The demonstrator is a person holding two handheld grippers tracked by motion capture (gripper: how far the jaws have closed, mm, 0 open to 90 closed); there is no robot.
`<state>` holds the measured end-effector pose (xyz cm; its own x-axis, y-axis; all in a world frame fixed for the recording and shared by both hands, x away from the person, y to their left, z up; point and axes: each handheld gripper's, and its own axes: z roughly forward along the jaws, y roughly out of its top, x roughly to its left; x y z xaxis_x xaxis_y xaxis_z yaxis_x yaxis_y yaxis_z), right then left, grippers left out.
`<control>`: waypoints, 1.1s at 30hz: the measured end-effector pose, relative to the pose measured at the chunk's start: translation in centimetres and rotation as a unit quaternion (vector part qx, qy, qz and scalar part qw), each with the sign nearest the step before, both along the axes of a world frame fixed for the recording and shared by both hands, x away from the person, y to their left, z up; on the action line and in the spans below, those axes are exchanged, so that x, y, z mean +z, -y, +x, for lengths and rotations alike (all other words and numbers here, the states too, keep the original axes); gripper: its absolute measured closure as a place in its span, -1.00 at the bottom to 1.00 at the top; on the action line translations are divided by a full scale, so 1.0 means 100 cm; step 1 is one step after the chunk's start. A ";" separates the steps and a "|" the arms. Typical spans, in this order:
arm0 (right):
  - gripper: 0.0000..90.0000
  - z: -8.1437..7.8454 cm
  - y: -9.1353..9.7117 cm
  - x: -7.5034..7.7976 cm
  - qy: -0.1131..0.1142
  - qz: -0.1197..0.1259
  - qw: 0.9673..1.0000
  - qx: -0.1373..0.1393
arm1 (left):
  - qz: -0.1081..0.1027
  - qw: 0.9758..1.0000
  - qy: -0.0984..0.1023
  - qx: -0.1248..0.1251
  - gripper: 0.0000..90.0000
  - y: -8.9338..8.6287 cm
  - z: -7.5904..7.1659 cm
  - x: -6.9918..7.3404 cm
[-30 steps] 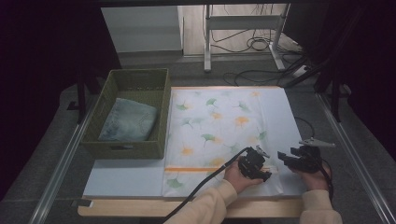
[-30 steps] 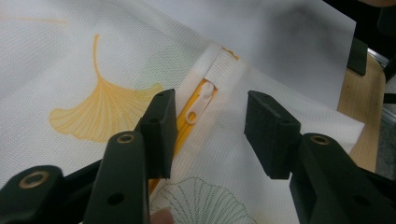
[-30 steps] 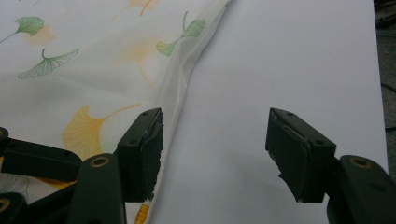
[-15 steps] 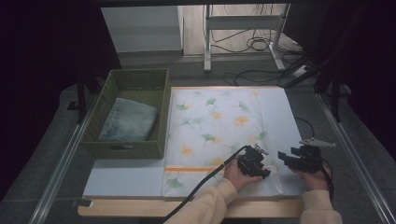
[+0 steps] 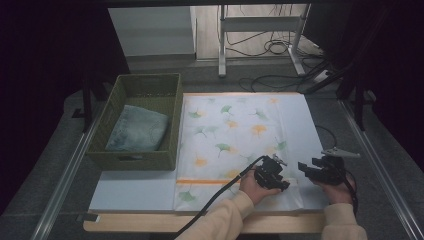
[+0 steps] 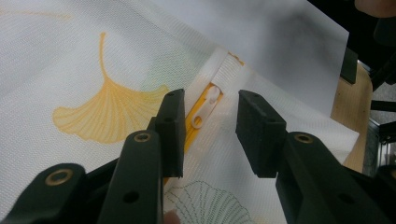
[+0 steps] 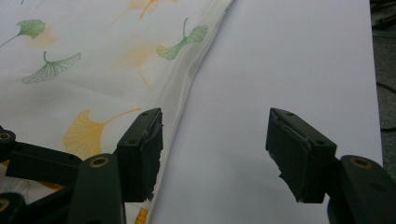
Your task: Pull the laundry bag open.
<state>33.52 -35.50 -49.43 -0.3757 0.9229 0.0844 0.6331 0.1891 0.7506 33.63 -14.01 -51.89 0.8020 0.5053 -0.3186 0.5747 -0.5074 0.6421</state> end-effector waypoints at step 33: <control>-0.19 0.000 0.002 0.000 -0.003 0.002 1.000 -0.002 | 0.011 1.000 0.007 -0.002 0.44 0.005 -0.003 0.002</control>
<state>33.56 -35.70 -49.44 -0.3720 0.9238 0.0899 0.6377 0.1840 0.7480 33.35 -14.53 -51.73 0.8081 0.5093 -0.2960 0.5639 -0.5234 0.6388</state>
